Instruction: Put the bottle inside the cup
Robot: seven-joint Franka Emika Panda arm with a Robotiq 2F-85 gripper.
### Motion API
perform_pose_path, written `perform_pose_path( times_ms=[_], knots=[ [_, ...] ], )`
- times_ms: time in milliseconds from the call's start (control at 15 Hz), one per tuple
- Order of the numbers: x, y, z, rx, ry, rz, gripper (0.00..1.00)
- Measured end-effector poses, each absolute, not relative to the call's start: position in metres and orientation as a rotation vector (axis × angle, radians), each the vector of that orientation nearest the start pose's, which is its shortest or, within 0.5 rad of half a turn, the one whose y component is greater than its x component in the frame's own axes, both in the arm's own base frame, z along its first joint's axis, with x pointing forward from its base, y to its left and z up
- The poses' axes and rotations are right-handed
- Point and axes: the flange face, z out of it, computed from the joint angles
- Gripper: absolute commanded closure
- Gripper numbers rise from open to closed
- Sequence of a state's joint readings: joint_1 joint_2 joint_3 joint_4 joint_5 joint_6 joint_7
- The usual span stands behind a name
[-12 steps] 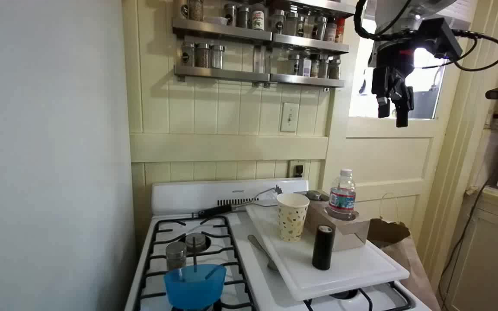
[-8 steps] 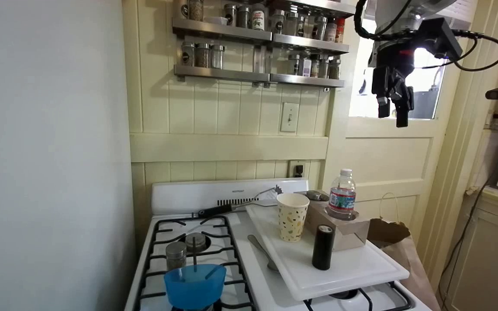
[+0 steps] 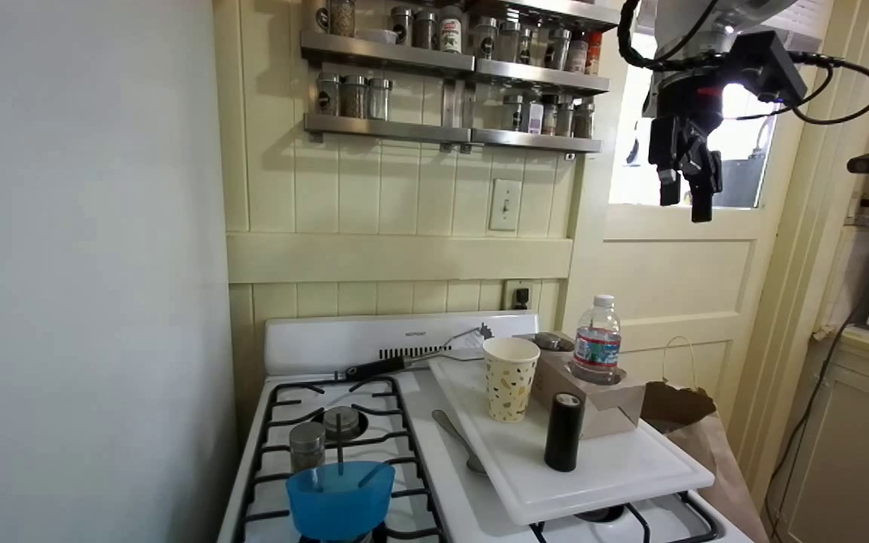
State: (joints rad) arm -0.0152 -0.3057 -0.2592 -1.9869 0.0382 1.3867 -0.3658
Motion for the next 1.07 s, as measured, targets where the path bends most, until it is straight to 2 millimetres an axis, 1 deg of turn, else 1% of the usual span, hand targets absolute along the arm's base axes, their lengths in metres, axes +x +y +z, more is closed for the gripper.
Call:
perform_pose_path(
  times_ms=[200,267,400,600,733,867,1067],
  knots=[
    [0.414,-0.123,0.567,-2.929,-0.171,0.361,0.00],
    [0.418,-0.121,0.566,-2.947,-0.181,0.334,0.00],
    [0.433,-0.108,0.563,-2.990,-0.223,0.266,0.00],
    [0.454,-0.086,0.548,-3.024,-0.285,0.205,0.00],
    [0.459,-0.077,0.533,-3.031,-0.291,0.216,0.00],
    [0.457,-0.079,0.518,-3.032,-0.249,0.232,0.00],
    [0.448,-0.098,0.493,-3.024,-0.122,0.248,0.00]
  ],
)
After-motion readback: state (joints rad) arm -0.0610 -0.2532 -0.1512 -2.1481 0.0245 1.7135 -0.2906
